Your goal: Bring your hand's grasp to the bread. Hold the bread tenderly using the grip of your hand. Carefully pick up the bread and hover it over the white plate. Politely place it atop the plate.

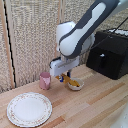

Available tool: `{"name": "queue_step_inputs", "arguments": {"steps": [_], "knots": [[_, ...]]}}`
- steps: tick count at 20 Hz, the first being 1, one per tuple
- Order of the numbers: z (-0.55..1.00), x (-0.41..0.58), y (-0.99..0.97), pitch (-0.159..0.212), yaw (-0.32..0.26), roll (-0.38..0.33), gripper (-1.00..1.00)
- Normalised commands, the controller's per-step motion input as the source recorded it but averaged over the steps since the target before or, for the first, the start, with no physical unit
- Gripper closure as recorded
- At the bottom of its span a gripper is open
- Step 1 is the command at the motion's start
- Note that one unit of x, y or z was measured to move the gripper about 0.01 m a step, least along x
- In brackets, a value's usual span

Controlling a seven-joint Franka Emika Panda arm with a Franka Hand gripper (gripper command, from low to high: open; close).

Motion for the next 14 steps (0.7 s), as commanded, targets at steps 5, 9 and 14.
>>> {"name": "queue_step_inputs", "arguments": {"steps": [5,9,14], "knots": [[0.27,0.270,0.84,0.125,0.045,-0.022,1.00],[0.03,0.344,0.87,0.115,0.072,0.000,1.00],[-0.06,0.319,0.86,0.069,0.079,0.000,1.00]]}}
